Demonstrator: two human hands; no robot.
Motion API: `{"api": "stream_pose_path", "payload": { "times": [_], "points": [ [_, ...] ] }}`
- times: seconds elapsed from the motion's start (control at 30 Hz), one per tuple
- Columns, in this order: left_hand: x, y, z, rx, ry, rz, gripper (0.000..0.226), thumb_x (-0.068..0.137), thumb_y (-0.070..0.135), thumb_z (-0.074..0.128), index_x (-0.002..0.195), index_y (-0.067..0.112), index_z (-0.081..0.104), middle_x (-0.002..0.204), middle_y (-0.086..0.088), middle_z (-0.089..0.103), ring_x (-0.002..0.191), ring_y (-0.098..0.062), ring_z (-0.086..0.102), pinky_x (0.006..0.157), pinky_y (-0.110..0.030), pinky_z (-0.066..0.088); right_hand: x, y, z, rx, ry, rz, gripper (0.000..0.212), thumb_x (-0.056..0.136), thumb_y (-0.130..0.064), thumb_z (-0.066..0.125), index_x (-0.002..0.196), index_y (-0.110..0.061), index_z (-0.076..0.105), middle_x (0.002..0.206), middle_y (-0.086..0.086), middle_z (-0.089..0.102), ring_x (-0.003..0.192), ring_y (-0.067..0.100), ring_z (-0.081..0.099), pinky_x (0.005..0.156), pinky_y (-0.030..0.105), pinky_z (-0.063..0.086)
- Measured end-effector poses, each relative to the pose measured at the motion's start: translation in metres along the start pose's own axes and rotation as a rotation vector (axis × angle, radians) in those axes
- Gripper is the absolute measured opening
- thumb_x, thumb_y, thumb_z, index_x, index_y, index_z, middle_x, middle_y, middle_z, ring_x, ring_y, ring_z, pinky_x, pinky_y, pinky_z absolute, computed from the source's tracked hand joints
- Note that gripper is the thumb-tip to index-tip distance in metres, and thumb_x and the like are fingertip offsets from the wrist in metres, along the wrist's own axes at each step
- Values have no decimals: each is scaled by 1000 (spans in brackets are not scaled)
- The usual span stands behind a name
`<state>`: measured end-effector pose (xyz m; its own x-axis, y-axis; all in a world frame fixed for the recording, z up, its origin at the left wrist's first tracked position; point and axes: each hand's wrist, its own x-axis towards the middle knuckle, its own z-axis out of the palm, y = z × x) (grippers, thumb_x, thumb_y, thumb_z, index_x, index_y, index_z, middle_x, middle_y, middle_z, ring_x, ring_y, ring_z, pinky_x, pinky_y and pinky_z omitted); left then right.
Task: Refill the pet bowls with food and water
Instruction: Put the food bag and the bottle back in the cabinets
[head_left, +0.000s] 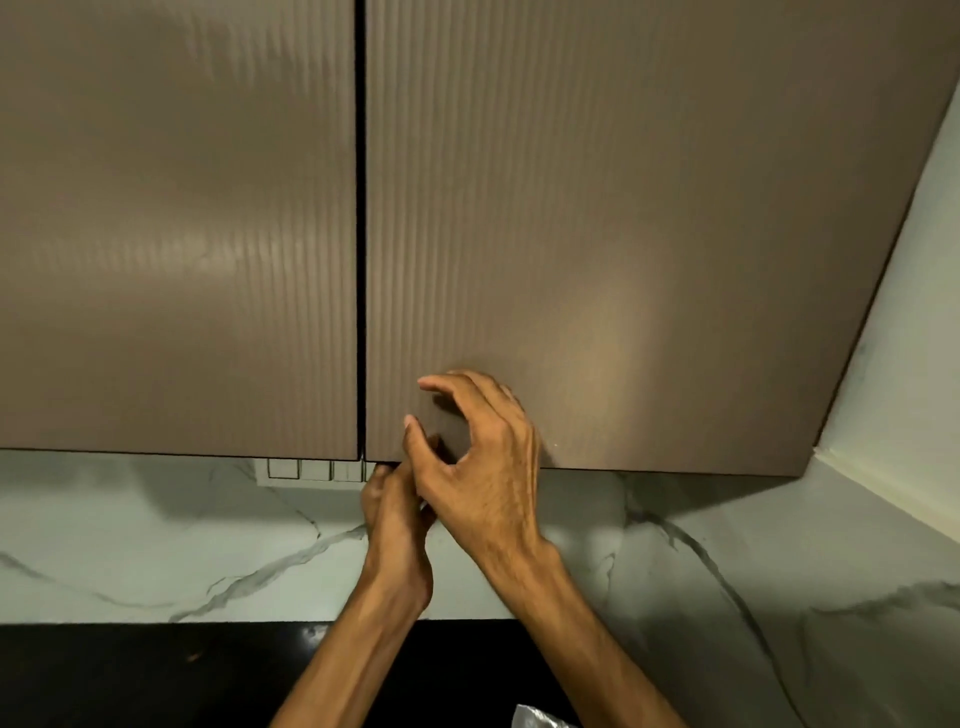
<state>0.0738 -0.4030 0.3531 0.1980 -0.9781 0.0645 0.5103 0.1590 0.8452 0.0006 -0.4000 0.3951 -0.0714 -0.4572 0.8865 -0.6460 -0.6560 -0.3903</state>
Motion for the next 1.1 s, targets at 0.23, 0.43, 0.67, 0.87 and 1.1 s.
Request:
{"api": "stream_pose_path", "payload": {
  "times": [0.23, 0.43, 0.67, 0.87, 1.1],
  "points": [
    [-6, -4, 1, -2, 72, 27, 27, 107, 24, 47, 108, 16, 73, 104, -6, 80, 102, -22, 75, 86, -35, 57, 3, 4, 21, -72, 46, -29, 39, 79, -30, 85, 115, -20, 75, 110, -3, 68, 99, 12, 64, 86, 21, 51],
    [-16, 12, 0, -41, 14, -53, 32, 107, 27, 42, 102, 13, 70, 92, -3, 80, 98, -22, 73, 85, -37, 54, -2, 8, 37, -144, 84, -35, 50, 72, -35, 89, 117, -22, 73, 110, 0, 63, 100, 17, 59, 86, 25, 47],
    [-23, 32, -6, -191, 17, -104, 41, 106, 39, 46, 113, 10, 74, 109, -15, 78, 111, -29, 72, 98, -45, 54, -7, -2, 38, -210, 81, -9, 53, 72, -36, 87, 120, -25, 70, 114, -2, 58, 104, 17, 56, 90, 24, 43],
    [-31, 46, -18, -305, 3, -239, 47, 105, 45, 47, 122, 7, 70, 113, -18, 77, 115, -33, 69, 111, -48, 47, -16, -18, 35, -249, 74, 62, 50, 75, -43, 80, 120, -27, 66, 117, -2, 55, 107, 15, 52, 91, 18, 34],
    [-44, 52, -33, -305, -73, -288, 38, 105, 37, 50, 112, 6, 70, 100, -14, 79, 102, -29, 73, 97, -44, 54, -32, -48, 25, -255, 127, 122, 50, 74, -45, 77, 119, -28, 62, 116, -8, 54, 108, 11, 50, 90, 33, 49]
  ]
}}
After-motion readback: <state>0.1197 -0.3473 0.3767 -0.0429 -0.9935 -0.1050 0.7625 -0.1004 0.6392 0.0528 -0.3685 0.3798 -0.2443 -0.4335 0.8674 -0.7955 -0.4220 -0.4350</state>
